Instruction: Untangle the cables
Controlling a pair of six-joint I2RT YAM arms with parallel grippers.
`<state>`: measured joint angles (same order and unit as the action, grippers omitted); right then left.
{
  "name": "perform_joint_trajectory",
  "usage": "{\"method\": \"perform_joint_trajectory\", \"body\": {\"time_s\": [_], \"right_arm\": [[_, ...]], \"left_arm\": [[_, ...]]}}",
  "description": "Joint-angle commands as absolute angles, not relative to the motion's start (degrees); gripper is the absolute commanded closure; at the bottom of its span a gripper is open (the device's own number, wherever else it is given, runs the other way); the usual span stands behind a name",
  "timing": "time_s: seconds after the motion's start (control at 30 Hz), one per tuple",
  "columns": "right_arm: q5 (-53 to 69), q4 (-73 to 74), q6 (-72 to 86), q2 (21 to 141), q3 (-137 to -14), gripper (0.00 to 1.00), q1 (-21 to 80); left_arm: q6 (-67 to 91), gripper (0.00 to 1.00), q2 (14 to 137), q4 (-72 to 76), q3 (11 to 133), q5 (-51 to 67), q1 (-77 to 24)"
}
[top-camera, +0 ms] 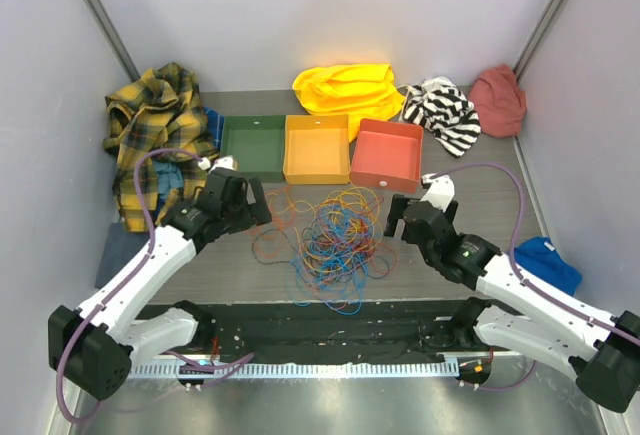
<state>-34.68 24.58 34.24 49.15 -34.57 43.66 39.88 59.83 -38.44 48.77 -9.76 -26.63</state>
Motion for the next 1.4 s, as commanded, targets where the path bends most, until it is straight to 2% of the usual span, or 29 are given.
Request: {"method": "perform_joint_trajectory", "body": {"time_s": [0.0,0.27,0.47,0.67,1.0,1.1,1.2,1.37], "right_arm": [[-32.9,21.5,31.1,49.8,-34.9,0.0,43.9],[-29.6,22.2,30.1,51.6,-36.2,0.0,45.3],[-31.3,25.3,30.5,56.1,-38.8,0.02,52.2],[-30.2,24.3,32.2,59.3,-39.0,0.13,55.9],[-31.5,18.5,32.9,65.4,-44.0,0.16,62.1],[-32.8,17.9,33.8,64.5,-43.8,0.16,62.1],[-31.6,16.6,33.8,64.0,-43.2,0.16,62.1],[-26.8,14.9,34.4,64.3,-42.4,0.24,62.7]], "left_arm": [[37.2,0.0,63.1,-39.0,54.0,-17.9,-32.7],[36.7,0.0,68.8,-41.2,57.8,-22.1,-37.9],[37.3,0.0,68.5,-35.7,54.7,-16.6,-39.5],[37.5,0.0,69.3,-35.8,55.0,-17.4,-40.7],[38.1,0.0,69.1,-33.8,53.1,-14.7,-41.6],[38.8,0.07,71.3,-32.9,53.1,-12.4,-43.0],[40.9,0.08,72.7,-32.6,52.8,-11.5,-44.1],[43.0,0.09,71.9,-32.4,50.8,-12.6,-44.7]]}}
